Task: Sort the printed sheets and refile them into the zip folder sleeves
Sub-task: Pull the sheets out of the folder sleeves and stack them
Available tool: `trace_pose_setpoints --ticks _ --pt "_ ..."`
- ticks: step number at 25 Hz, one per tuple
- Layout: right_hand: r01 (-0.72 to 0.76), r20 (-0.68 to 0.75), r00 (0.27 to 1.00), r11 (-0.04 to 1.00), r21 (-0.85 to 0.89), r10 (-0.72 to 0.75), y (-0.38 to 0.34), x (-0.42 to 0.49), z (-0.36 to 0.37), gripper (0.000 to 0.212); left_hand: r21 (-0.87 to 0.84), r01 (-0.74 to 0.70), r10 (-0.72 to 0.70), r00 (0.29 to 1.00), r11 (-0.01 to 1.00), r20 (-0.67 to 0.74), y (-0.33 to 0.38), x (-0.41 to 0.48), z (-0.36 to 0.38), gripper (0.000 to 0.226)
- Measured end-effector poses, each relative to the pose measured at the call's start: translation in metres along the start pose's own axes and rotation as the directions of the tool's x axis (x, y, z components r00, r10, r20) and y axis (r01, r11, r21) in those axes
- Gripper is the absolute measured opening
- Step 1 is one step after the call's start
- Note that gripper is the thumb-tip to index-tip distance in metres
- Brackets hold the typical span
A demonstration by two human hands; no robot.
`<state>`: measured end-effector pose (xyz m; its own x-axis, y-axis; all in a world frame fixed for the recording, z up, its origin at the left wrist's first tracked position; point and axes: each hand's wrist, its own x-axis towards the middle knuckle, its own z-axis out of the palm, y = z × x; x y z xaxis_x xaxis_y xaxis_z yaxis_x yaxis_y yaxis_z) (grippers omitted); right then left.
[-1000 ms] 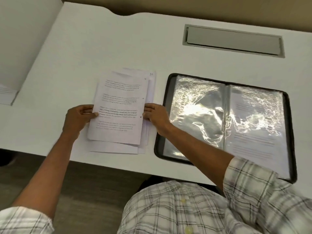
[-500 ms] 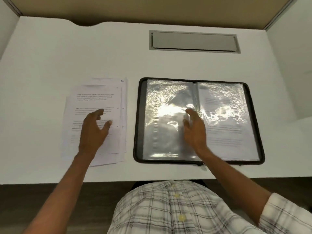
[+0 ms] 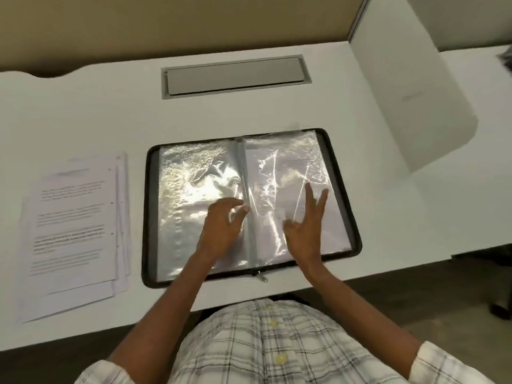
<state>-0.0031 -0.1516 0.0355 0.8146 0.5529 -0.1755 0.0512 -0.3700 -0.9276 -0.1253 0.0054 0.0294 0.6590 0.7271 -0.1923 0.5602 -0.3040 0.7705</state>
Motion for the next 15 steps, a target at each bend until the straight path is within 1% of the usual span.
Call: trace_pose_setpoints --ticks 1,2,3,4,5,6,7,9,10,11,12,13,14,15 --pt "-0.122 0.144 0.985 0.975 0.186 0.096 -0.012 0.001 0.001 0.110 -0.122 0.091 -0.091 0.996 0.988 0.007 0.014 0.000 -0.008 0.042" --pt "-0.250 0.330 0.934 0.915 0.317 0.141 -0.021 0.000 0.002 0.117 -0.243 0.170 -0.170 0.985 0.955 0.022 0.025 0.002 -0.017 0.053" --pt "-0.347 0.496 0.857 0.866 0.359 0.137 -0.029 -0.001 0.005 0.122 -0.347 0.216 -0.220 0.975 0.913 0.028 0.035 0.003 -0.028 0.068" --pt "-0.380 0.628 0.772 0.865 0.328 0.101 -0.035 0.000 0.008 0.121 -0.431 0.226 -0.246 0.969 0.874 0.008 0.043 0.005 -0.039 0.087" --pt "-0.356 0.725 0.687 0.894 0.273 0.052 -0.041 0.000 0.012 0.118 -0.490 0.213 -0.260 0.965 0.846 -0.028 0.050 0.006 -0.051 0.103" --pt "-0.276 0.786 0.618 0.938 0.208 0.008 -0.046 0.000 0.018 0.114 -0.504 0.196 -0.266 0.961 0.841 -0.070 0.056 0.008 -0.062 0.111" --pt "-0.162 0.811 0.585 0.977 0.138 -0.018 -0.050 0.001 0.025 0.110 -0.474 0.177 -0.256 0.961 0.862 -0.107 0.060 0.008 -0.070 0.114" --pt "0.075 0.803 0.592 0.997 0.029 -0.068 -0.058 0.002 0.043 0.104 -0.300 0.122 -0.183 0.966 0.946 -0.184 0.066 0.005 -0.079 0.109" --pt "0.160 0.807 0.584 0.987 -0.003 -0.092 -0.063 0.002 0.052 0.101 -0.183 0.070 -0.114 0.963 0.981 -0.246 0.068 0.002 -0.080 0.104" --pt "0.224 0.822 0.559 0.974 -0.017 -0.114 -0.069 -0.001 0.061 0.095 -0.068 -0.014 -0.008 0.949 0.998 -0.315 0.071 -0.001 -0.080 0.096" --pt "0.300 0.837 0.530 0.953 -0.038 -0.134 -0.072 -0.004 0.069 0.084 0.018 -0.111 0.110 0.926 0.994 -0.360 0.068 -0.001 -0.078 0.084" --pt "0.388 0.843 0.516 0.919 -0.071 -0.153 -0.072 -0.004 0.074 0.067 0.046 -0.192 0.196 0.912 0.980 -0.362 0.062 0.002 -0.074 0.069" --pt "0.484 0.826 0.534 0.866 -0.125 -0.179 -0.070 -0.001 0.074 0.050 0.008 -0.241 0.230 0.918 0.971 -0.324 0.053 0.008 -0.068 0.054" --pt "0.580 0.786 0.574 0.791 -0.193 -0.229 -0.063 0.004 0.069 0.037 -0.037 -0.246 0.229 0.938 0.968 -0.262 0.046 0.014 -0.061 0.044"
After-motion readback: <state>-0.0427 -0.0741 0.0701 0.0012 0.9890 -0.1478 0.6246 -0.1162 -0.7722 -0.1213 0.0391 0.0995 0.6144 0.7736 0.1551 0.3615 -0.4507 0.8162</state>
